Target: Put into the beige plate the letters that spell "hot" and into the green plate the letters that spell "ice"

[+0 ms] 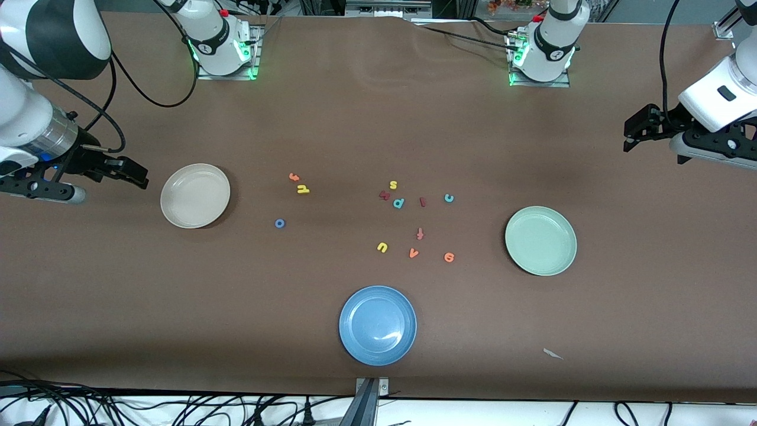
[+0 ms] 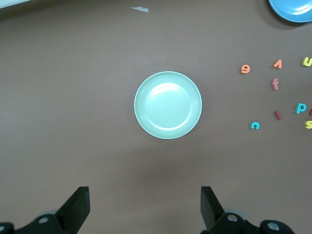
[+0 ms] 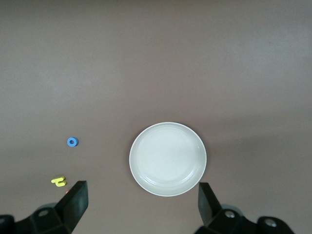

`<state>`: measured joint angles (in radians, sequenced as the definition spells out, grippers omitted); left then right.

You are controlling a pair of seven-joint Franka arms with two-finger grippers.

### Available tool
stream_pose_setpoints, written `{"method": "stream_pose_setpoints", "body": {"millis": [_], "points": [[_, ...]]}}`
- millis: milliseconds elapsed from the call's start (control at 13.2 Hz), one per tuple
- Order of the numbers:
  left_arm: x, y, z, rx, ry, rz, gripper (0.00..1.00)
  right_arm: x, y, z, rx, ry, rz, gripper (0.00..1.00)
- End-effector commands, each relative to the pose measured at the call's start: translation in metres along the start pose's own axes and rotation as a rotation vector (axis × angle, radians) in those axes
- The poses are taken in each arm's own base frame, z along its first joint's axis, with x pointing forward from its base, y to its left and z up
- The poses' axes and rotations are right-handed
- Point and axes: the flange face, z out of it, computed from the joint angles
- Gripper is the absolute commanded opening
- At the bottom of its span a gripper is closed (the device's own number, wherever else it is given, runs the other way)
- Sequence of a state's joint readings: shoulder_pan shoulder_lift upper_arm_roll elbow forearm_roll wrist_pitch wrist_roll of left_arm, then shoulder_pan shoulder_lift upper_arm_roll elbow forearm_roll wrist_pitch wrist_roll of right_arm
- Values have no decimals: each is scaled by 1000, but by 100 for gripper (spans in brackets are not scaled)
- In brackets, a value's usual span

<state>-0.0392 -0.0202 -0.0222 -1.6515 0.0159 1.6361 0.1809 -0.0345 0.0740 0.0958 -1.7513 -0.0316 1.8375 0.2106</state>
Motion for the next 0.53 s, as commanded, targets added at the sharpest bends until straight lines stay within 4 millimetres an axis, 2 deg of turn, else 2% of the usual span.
{"method": "stream_pose_setpoints", "body": {"millis": [0, 455], "points": [[-6, 2, -1, -13, -2, 7, 100, 2, 0, -4, 18, -1, 6, 100], [-6, 3, 0, -14, -8, 10, 100, 3, 0, -4, 18, 1, 3, 100]]}}
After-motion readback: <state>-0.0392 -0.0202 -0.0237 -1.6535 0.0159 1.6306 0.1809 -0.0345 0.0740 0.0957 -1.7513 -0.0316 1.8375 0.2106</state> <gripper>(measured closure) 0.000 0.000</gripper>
